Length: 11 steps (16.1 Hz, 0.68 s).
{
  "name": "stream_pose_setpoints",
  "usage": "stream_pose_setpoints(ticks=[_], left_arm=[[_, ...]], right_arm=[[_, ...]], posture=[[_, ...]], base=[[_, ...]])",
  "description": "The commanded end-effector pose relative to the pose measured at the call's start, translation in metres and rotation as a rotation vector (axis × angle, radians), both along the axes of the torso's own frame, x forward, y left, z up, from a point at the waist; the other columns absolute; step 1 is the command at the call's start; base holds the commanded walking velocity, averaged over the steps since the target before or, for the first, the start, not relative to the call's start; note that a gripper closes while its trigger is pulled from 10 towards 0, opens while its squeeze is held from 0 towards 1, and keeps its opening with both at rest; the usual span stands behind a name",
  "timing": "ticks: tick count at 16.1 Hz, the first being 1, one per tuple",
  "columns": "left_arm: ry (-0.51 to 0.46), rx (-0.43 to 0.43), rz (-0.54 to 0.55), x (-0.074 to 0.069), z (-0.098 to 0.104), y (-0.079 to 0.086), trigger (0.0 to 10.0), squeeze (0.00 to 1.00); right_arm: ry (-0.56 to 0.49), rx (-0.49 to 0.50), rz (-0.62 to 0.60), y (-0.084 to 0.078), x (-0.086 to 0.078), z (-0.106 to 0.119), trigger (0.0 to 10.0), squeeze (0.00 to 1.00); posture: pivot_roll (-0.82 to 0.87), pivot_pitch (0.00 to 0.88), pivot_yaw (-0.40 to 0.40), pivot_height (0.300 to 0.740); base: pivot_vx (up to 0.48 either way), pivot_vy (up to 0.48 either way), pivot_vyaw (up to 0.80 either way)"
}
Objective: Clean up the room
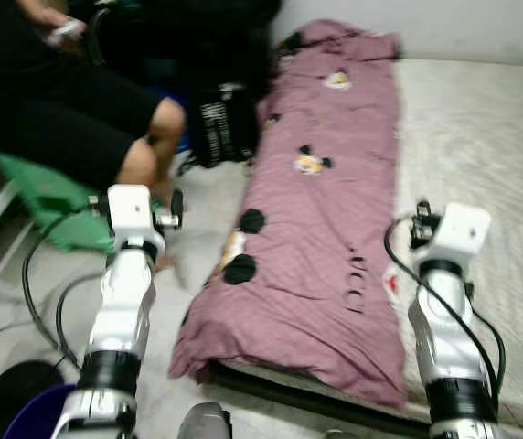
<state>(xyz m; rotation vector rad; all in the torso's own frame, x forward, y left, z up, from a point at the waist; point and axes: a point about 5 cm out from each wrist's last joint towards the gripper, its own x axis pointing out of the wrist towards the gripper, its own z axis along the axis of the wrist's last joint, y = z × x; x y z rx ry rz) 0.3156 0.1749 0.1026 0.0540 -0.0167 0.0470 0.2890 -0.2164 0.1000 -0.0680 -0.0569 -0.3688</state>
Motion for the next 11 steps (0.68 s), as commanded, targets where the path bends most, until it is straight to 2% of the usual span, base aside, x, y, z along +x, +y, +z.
stream_pose_setpoints(ticks=[1, 4, 7, 11], left_arm=[[-0.02, 0.01, 0.005, -0.001, 0.004, 0.0, 10.0, 0.0], [-0.023, 0.002, -0.049, -0.002, 0.004, -0.016, 10.0, 0.0], [-0.025, 0.006, -0.065, -0.006, 0.002, -0.019, 10.0, 0.0], [-0.027, -0.011, -0.083, -0.007, 0.002, -0.029, 10.0, 0.0]], right_arm=[[-0.021, 0.0, 0.037, 0.009, 0.001, 0.004, 10.0, 0.0], [-0.003, -0.011, 0.059, 0.009, -0.003, -0.001, 10.0, 0.0], [-0.011, -0.003, 0.091, 0.01, -0.007, -0.003, 10.0, 0.0], [-0.015, -0.024, 0.157, 0.02, -0.006, -0.002, 10.0, 0.0]], posture=[[-0.08, 0.0, 0.087, 0.74], [-0.08, 0.0, 0.086, 0.74], [-0.08, 0.0, 0.085, 0.74], [-0.1, 0.0, 0.082, 0.74]], base=[[0.0, 0.0, -0.8], [0.0, 0.0, -0.8], [0.0, 0.0, -0.73], [0.0, 0.0, 0.0]])
